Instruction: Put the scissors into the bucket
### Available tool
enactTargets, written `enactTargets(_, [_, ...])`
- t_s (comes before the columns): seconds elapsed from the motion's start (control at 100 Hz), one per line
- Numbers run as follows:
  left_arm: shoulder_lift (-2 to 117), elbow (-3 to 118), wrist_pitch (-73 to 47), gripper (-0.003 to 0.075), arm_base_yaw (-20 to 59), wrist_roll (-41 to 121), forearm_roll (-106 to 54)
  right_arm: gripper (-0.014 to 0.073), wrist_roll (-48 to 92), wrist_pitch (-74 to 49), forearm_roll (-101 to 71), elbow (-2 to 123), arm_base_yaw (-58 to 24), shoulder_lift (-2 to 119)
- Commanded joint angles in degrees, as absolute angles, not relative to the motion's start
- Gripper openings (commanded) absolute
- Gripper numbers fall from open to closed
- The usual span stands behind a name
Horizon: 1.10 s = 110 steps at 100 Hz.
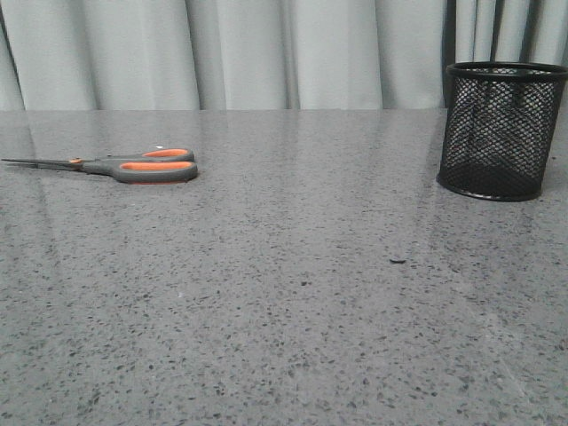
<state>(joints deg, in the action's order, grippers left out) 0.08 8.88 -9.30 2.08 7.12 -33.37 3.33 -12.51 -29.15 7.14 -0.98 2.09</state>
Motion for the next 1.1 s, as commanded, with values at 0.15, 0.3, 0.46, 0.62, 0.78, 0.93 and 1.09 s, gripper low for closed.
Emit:
enactTargets(0.15, [12.72,26.84,-24.87,-0.0020,1.91,11.19,-24.80,-0.0048,3.68,-24.39,-23.44,21.60,-0.67,16.65])
enactTargets(0.3, [21.66,36.49,-35.17,-0.0020,1.91,18.03,-23.67,-0.0049,3.79,-33.79,-20.50,30.14,-0.67,24.35])
enactTargets(0.46, [27.50,42.77,-39.73,-0.0020,1.91,18.86,-23.67,-0.0048,3.79,-36.79,-20.52,35.22,-0.67,28.43])
enactTargets(0.62, [31.61,45.00,-42.66,-0.0020,1.91,20.27,-23.77,-0.0044,5.14,-37.23,-20.52,37.19,-0.67,30.14])
enactTargets(0.78, [34.34,45.00,-42.80,0.0072,1.91,20.27,-24.59,0.0036,8.18,-36.71,-20.52,37.61,-0.67,31.99])
enactTargets(0.93, [35.99,45.00,-40.96,0.0341,1.91,20.27,-26.95,0.0250,8.75,-36.97,-21.62,38.67,-0.89,33.90])
enactTargets(1.09, [38.51,46.29,-39.93,0.0441,1.91,24.00,-26.95,0.0357,8.75,-36.84,-21.92,40.49,-0.89,35.69])
